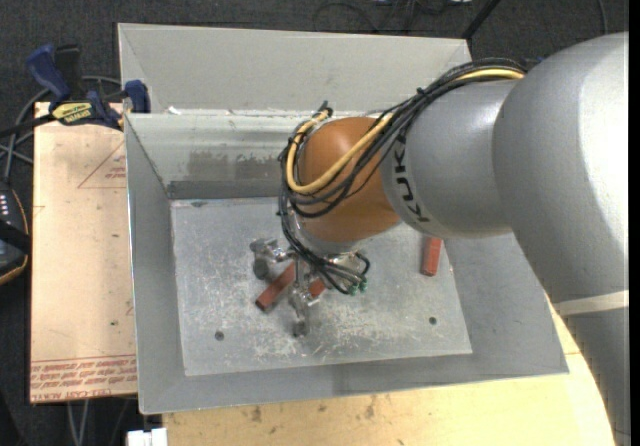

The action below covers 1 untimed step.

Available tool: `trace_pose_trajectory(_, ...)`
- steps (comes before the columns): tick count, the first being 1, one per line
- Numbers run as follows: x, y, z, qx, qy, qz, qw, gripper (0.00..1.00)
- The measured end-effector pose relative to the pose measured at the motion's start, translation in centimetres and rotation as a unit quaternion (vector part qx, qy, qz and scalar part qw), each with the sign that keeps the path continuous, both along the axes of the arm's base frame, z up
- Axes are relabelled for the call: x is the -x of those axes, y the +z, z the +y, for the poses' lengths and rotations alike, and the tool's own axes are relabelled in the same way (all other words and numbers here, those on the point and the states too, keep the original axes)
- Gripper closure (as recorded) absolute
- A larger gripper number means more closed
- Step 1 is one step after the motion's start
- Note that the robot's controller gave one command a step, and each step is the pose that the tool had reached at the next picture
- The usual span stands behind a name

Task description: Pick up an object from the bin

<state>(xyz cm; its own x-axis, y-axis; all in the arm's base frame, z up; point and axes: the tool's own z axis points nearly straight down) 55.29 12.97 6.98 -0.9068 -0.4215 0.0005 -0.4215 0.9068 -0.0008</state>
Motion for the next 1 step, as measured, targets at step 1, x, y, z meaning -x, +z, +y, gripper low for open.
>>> trace_pose_trajectory(1,-0.01,0.04,0.17,-0.001,0.001,-0.0002,1.0,1.0)
